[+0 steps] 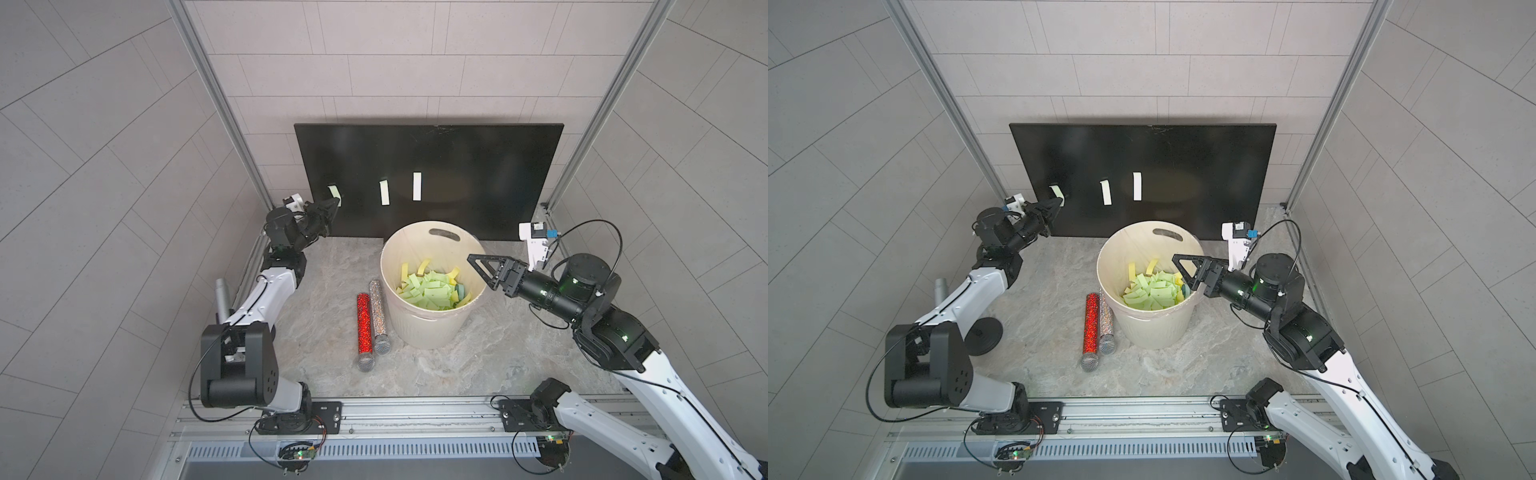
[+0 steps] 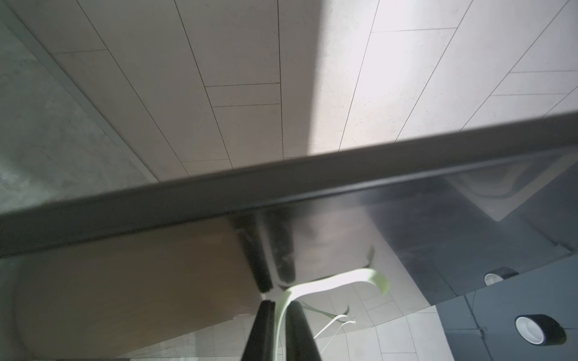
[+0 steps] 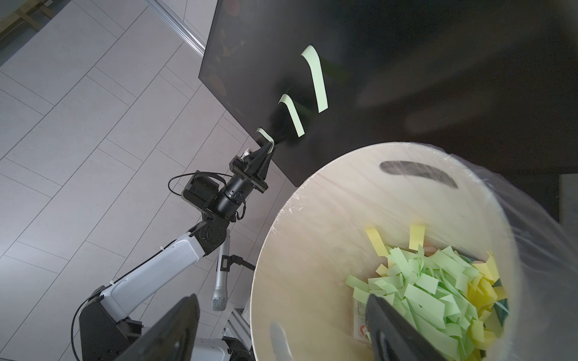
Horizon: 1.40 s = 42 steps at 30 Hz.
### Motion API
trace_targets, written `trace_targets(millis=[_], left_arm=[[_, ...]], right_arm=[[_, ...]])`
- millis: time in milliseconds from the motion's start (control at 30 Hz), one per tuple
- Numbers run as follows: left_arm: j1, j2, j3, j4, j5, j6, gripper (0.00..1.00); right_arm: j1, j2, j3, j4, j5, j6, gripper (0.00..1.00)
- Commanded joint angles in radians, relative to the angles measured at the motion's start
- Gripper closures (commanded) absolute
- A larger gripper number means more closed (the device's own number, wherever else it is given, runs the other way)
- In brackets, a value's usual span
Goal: Remove the sticky note from the monitor
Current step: Tear off the sticky note from the monitor.
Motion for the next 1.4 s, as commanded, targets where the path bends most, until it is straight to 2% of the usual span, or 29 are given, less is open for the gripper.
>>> trace_targets(millis=[0,67,667,967,1167,1333,1367], left_arm=[[0.010,-0.021,0.009,0.007,0.001,0.011,0.95],[0.009,-0.030,0.005,-0.006,0.004,0.015,1.00],[0.009,-0.201,-0.074,-0.118,0.031,0.077,1.00],[0.008,-0.328,-0.090,-0.231,0.083,0.125,1.00],[0.005,-0.397,-0.039,-0.374,0.126,0.185,1.00],[-0.008,-0.453,-0.008,-0.449,0.154,0.205,1.00],[-0.014,-0.465,-0.003,-0.464,0.157,0.210,1.00]], right_arm=[[-0.005,-0.012,0.004,0.006,-0.004,0.002,0.15],[-0.005,-0.012,0.007,0.005,-0.003,0.001,0.15],[-0.005,-0.032,0.018,-0.019,0.004,0.004,0.15],[-0.005,-0.065,-0.007,-0.027,0.022,0.009,0.15],[-0.006,-0.086,-0.017,-0.030,0.034,0.010,0.14],[-0.006,-0.105,-0.028,-0.036,0.046,0.013,0.12],[-0.006,-0.108,-0.030,-0.037,0.047,0.013,0.04]])
